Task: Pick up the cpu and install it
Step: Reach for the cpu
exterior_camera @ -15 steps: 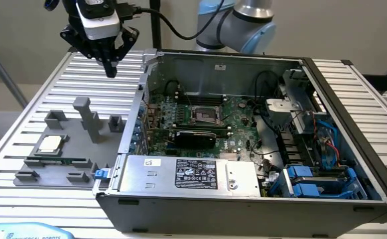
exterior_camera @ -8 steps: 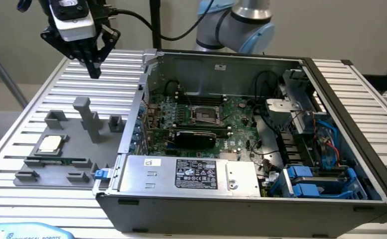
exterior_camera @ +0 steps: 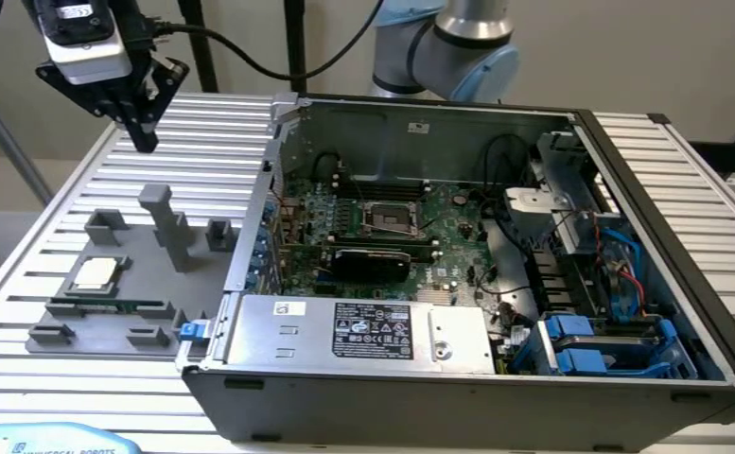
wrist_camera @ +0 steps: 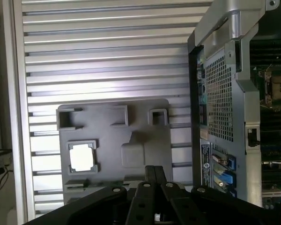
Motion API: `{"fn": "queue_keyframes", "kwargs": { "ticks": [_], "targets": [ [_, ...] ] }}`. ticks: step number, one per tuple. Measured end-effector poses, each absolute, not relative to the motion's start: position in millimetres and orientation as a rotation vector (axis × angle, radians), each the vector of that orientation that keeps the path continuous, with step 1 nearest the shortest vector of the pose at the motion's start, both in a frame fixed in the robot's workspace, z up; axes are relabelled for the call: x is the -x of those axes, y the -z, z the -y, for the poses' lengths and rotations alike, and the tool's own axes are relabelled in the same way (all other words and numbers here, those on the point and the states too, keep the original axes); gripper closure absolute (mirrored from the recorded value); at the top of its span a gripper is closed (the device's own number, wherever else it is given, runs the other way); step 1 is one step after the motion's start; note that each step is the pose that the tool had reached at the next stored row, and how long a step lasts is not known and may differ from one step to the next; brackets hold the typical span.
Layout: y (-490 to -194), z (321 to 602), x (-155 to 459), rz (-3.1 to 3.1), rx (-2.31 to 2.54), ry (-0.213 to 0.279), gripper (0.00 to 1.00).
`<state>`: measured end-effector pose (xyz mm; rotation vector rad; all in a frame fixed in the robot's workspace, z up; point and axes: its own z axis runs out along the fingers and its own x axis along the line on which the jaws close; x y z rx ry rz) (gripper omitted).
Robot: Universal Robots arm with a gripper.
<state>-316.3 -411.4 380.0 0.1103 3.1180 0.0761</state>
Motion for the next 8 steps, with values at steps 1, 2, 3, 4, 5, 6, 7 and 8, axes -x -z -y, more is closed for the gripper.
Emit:
{"fn": "queue_keyframes", "kwargs": {
  "ticks": [1,2,3,4,5,6,7,8],
  "targets": [
    [-379,412,321,-3.118,-0.11,-0.076,0.89],
    [-378,412,325,-3.118,-0.11,-0.076,0.89],
    [-378,412,330,-3.118,-0.111,-0.076,0.89],
    [-377,412,334,-3.118,-0.111,-0.076,0.89],
    [-376,412,339,-3.118,-0.11,-0.076,0.89],
    [-375,412,344,-3.118,-0.11,-0.076,0.89],
    [-374,412,348,-3.118,-0.11,-0.076,0.89],
    [-373,412,353,-3.118,-0.11,-0.076,0.89]
  ]
}}
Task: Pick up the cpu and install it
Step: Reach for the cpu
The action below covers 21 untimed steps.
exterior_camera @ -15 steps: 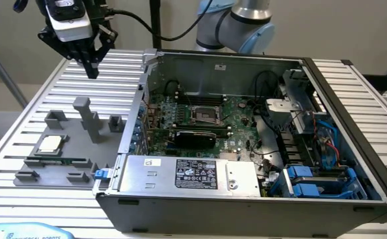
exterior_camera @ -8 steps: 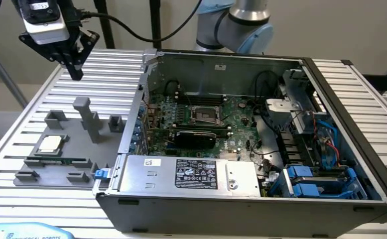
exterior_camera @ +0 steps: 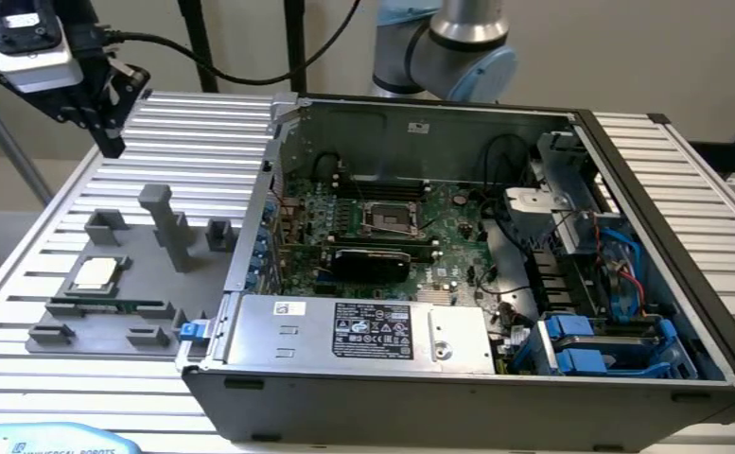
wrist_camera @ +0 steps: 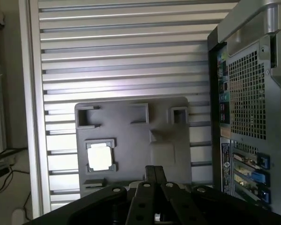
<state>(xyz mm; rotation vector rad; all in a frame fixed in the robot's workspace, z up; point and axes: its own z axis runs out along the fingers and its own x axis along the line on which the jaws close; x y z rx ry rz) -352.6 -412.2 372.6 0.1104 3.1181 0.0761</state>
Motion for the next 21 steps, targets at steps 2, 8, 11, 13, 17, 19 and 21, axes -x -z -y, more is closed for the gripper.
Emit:
{"fn": "queue_keyframes", "kwargs": {
  "ticks": [2,8,11,13,17,19,21],
  "targets": [
    [-370,412,362,-3.118,-0.11,-0.076,0.89],
    [-361,412,389,-3.118,-0.111,-0.076,0.89],
    [-357,412,403,-3.119,-0.111,-0.076,0.89],
    [-354,412,412,-3.12,-0.11,-0.076,0.89],
    [-347,413,430,-3.121,-0.111,-0.076,0.89],
    [-344,414,437,-3.123,-0.11,-0.076,0.89],
    [-341,415,441,-3.124,-0.11,-0.076,0.89]
  ]
}}
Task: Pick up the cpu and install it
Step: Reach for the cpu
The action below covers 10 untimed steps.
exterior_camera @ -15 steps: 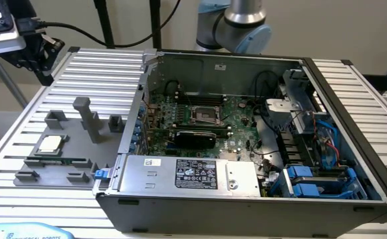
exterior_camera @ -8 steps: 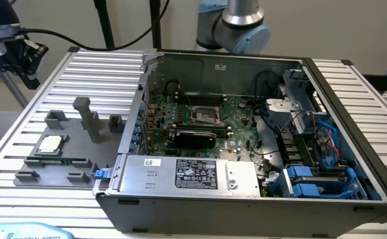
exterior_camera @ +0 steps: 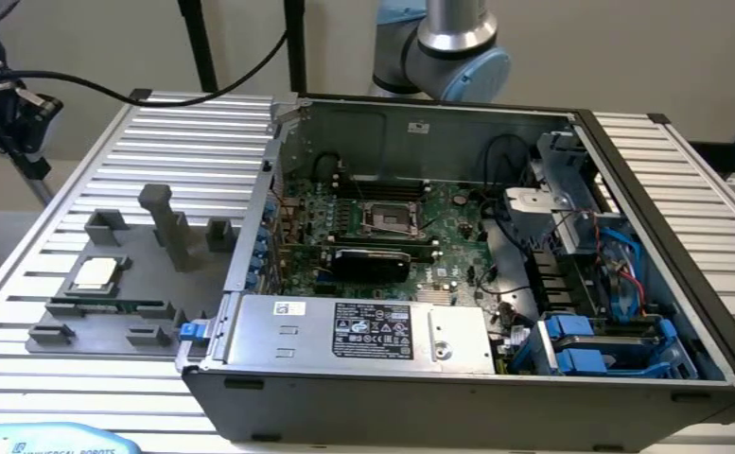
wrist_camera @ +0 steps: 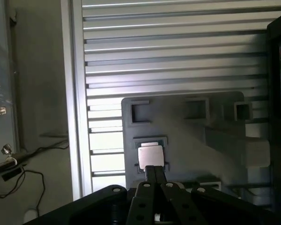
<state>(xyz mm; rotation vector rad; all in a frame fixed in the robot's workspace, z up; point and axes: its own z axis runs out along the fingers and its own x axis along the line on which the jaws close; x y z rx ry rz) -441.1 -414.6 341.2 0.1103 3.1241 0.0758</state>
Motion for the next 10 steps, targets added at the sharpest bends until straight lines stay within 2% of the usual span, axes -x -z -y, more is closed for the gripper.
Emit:
{"fn": "queue_keyframes", "kwargs": {
  "ticks": [10],
  "targets": [
    [-335.7,417.7,441.8,-3.144,-0.108,-0.082,0.89]
  ]
}}
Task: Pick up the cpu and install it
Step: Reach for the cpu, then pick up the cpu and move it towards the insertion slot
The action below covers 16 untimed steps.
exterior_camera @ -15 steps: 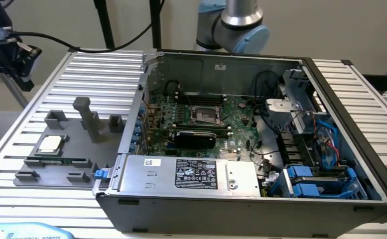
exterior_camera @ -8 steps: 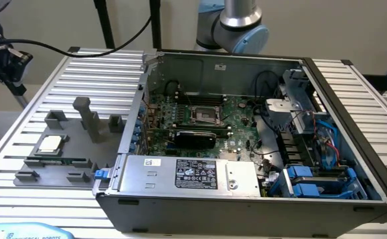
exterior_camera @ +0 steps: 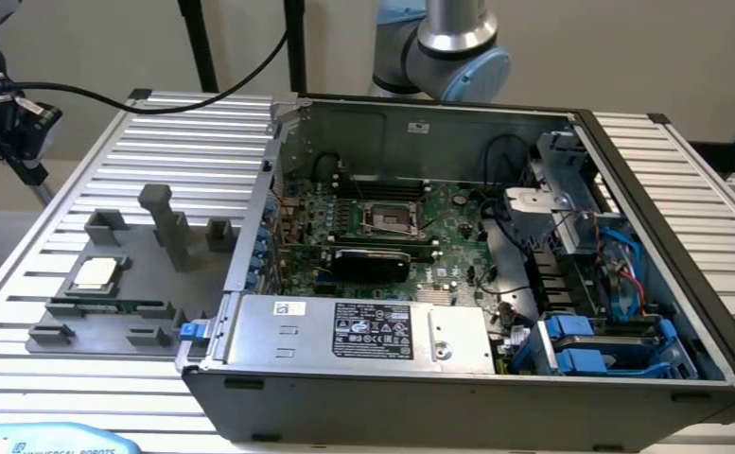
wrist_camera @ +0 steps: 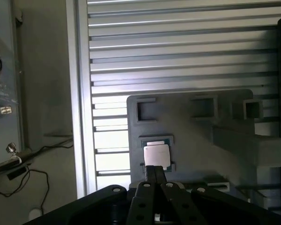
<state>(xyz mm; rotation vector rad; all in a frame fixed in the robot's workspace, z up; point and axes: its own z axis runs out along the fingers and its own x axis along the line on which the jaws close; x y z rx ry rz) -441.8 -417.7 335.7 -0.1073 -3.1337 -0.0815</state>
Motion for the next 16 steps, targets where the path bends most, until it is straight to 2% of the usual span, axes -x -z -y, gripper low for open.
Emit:
{"fn": "queue_keyframes", "kwargs": {
  "ticks": [13,14,15,16],
  "targets": [
    [-335.6,417.7,441.7,3.134,0.107,0.082,0.88],
    [-335.6,417.7,441.7,3.134,0.107,0.082,0.83],
    [-335.6,417.7,441.7,3.134,0.107,0.082,0.83],
    [-335.6,417.7,441.7,3.134,0.107,0.082,0.76]
  ]
}}
